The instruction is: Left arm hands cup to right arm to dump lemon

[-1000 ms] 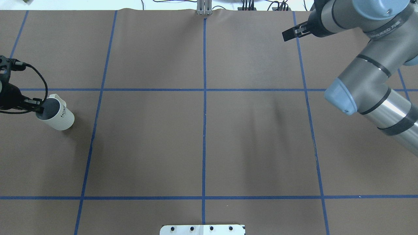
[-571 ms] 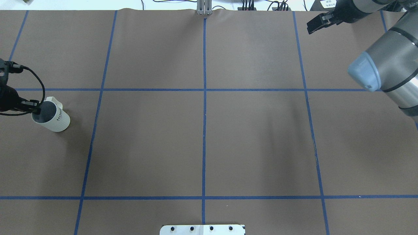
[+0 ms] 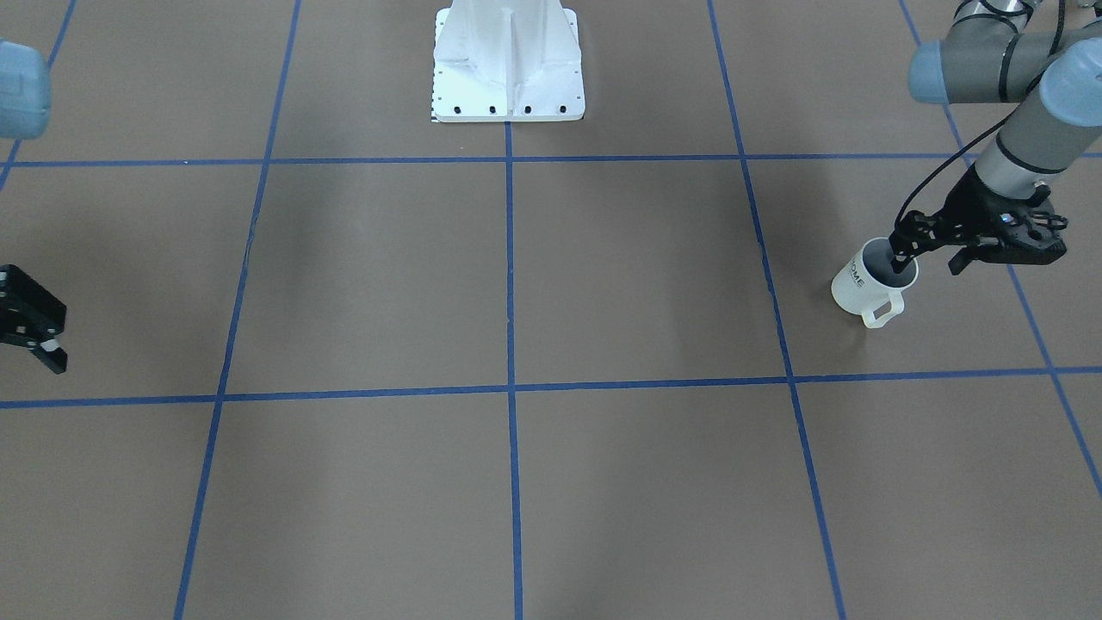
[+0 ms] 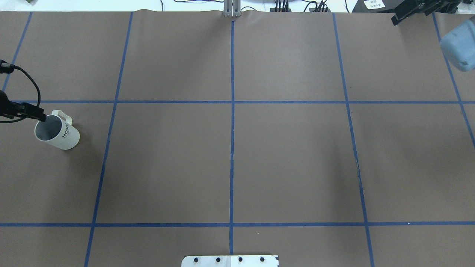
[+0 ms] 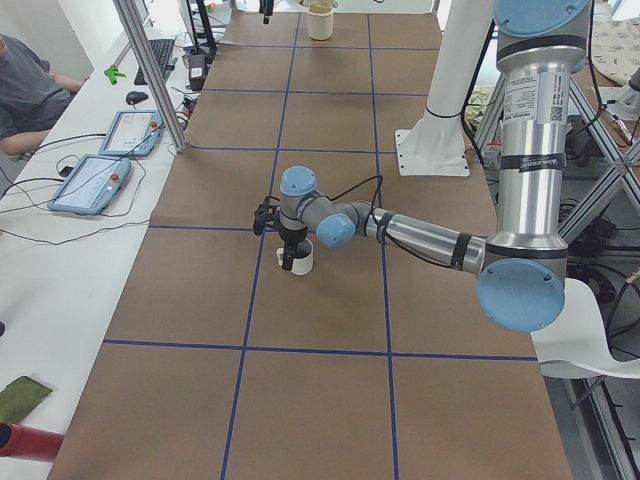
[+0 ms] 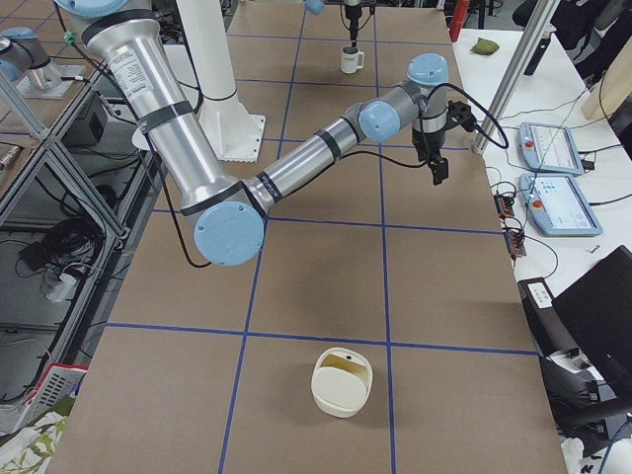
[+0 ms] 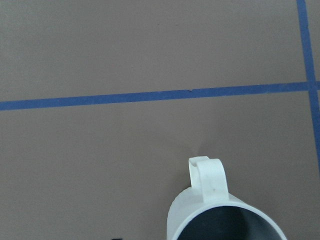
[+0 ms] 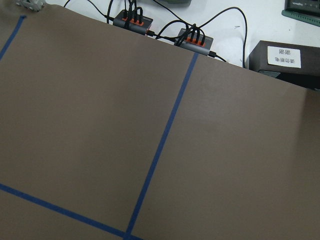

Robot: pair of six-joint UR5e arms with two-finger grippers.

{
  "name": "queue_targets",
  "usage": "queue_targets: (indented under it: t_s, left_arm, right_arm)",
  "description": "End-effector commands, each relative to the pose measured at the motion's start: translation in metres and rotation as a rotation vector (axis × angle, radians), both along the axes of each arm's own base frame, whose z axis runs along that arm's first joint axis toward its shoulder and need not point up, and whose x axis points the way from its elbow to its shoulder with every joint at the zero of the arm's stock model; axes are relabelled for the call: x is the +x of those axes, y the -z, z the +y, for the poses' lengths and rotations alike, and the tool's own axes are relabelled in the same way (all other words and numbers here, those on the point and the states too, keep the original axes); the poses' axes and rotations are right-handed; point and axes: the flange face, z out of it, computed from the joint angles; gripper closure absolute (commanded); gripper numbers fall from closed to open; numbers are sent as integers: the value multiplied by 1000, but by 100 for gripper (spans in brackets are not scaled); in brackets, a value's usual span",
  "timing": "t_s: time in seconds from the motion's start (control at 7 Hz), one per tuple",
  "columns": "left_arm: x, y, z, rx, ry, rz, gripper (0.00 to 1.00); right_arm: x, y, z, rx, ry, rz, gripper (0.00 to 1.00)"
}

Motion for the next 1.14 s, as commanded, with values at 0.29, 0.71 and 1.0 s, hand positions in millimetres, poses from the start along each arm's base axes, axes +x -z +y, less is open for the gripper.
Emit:
queue_targets:
  t_s: [0.29,0.71,1.0]
  left_arm:
    - [-187,-38,-14,71,-148,-174,0]
    - [-240,-102,32,-11,-169,-195,0]
    - [-242,-105,33,-23,-160,-193,0]
  right_arm:
    - [81,-77,16,-68,101,102,0]
    - [128,-177,70,-157,126,130,0]
    - [133,-226,102,-244,124,155,0]
